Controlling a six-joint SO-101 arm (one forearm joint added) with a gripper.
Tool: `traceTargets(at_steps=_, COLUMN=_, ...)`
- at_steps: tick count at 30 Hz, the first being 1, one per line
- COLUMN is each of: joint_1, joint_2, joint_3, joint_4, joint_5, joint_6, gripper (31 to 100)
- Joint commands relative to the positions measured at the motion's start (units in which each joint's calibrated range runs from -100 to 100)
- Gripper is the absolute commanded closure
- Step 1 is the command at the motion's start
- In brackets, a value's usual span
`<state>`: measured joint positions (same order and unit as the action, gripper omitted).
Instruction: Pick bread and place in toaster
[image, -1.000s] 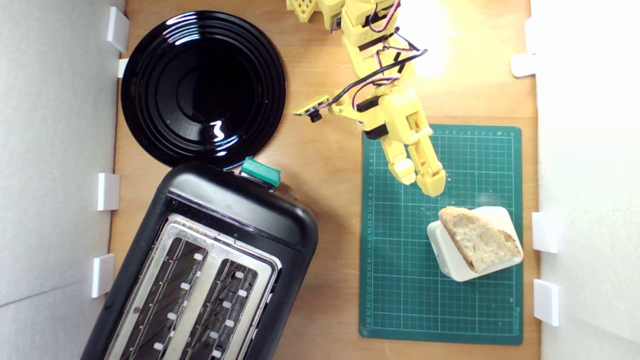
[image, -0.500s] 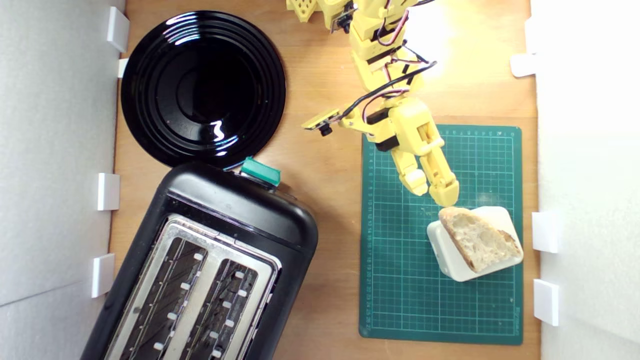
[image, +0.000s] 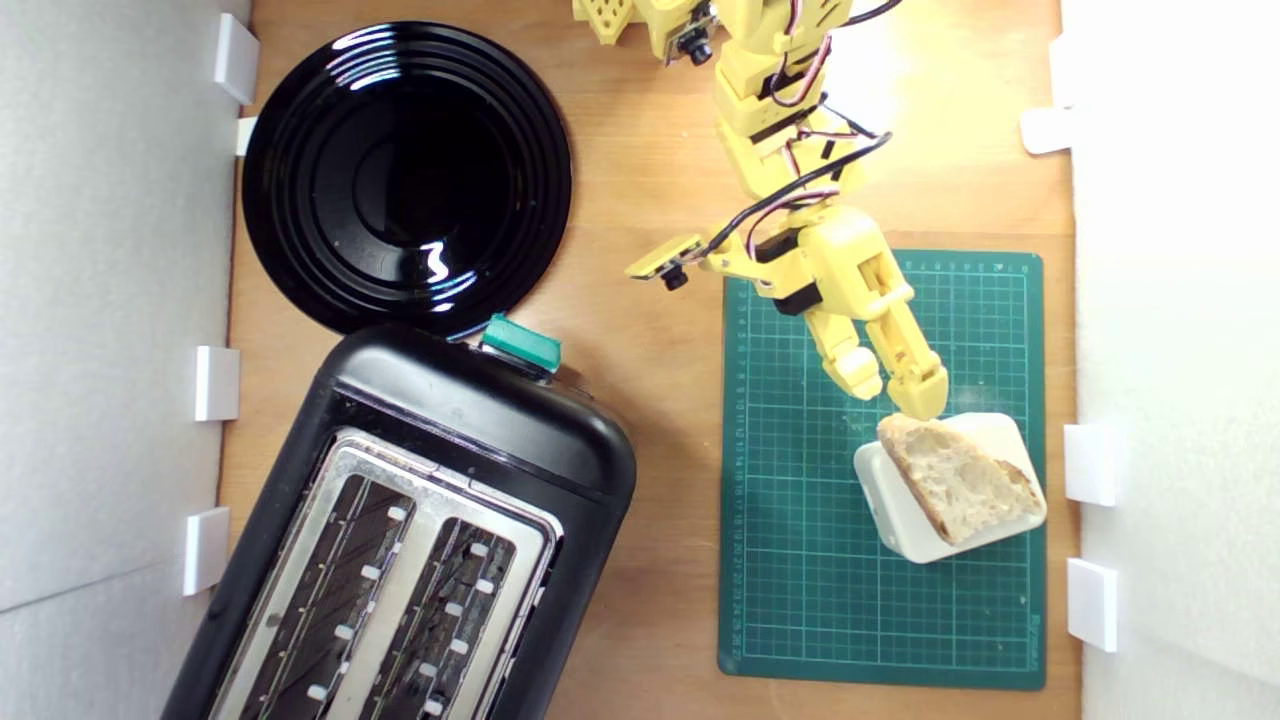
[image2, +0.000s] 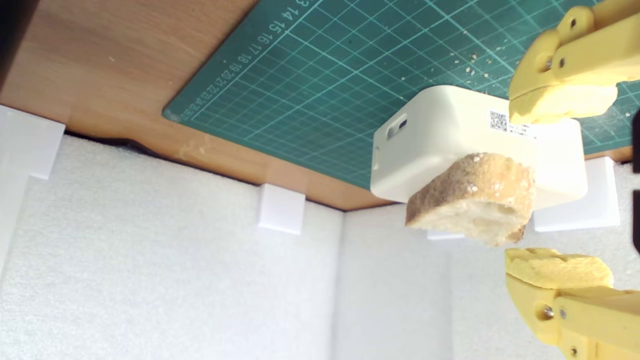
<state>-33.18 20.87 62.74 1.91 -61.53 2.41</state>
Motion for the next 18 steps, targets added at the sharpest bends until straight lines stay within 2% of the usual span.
traceTargets(at_steps=1, joint_1=-0.9, joint_2=-0.32, joint_3=-3.41, joint_4=-0.37, joint_5=-2.04, joint_6=0.08, gripper=43.3)
traceTargets(at_steps=18, joint_1=-0.9, joint_2=2.67, joint_3=-7.31, joint_4=-0.37, joint_5=-2.04, joint_6=0.29, gripper=43.3)
